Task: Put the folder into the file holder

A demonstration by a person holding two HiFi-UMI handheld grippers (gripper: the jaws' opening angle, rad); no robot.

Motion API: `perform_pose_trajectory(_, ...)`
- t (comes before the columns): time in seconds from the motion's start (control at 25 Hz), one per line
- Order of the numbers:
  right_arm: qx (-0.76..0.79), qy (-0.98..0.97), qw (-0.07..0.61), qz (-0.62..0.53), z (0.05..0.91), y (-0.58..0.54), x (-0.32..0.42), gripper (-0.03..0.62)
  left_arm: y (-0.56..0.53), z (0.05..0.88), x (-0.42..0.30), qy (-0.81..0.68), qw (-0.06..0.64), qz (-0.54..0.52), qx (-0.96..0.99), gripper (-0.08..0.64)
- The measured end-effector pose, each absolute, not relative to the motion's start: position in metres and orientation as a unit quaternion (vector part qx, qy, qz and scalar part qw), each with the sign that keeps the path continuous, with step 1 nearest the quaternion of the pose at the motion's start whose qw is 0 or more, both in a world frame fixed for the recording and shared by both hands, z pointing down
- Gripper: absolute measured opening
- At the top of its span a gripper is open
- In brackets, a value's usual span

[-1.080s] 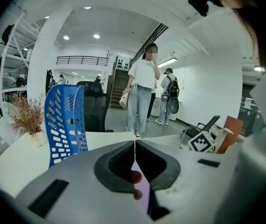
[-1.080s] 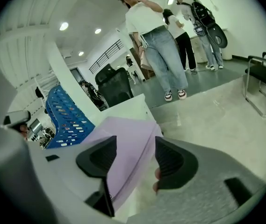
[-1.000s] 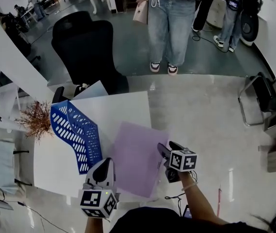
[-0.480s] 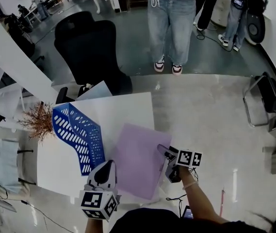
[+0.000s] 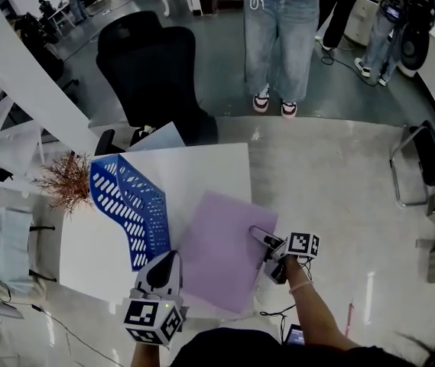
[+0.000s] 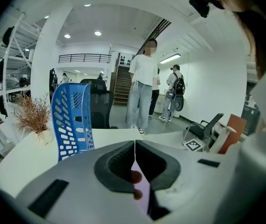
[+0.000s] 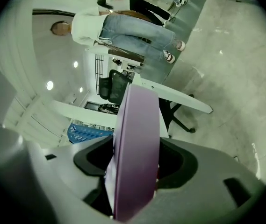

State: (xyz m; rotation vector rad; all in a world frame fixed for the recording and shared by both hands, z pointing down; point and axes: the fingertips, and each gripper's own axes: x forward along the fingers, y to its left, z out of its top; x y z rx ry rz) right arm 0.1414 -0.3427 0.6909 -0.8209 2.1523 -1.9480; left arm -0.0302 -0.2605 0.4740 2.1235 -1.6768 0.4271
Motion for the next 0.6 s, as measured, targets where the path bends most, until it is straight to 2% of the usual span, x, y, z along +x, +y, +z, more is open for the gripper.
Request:
perform_pose_trajectory(0.08, -0.267, 0.719, 0.07, -0.638, 0.686, -0.343, 0.142, 0.235, -0.257, 0.474, -0.032, -0.604, 0.2, 0.152, 0.757, 0.006)
perform_pose_trajectory(0.16, -0.267, 0.726, 0.079, -0.629, 0.679, -0.342, 0.141, 0.21, -0.253, 0.474, -0.035, -0.609, 0.201, 0.15, 0.753, 0.006)
perform_pose_trajectory(0.4, -0.281, 0.733, 0.1, -0.611, 0.656, -0.341, 0.14, 0.161, -0.243, 0.469, -0.048, -0.622, 0.195, 0.142, 0.745, 0.006)
perform_pose_trajectory(0.6, -0.295, 0.729, 0.117, -0.606, 0.633, -0.337, 0.14, 0.144, -0.238, 0.467, -0.056, -0.626, 0.197, 0.134, 0.743, 0.006)
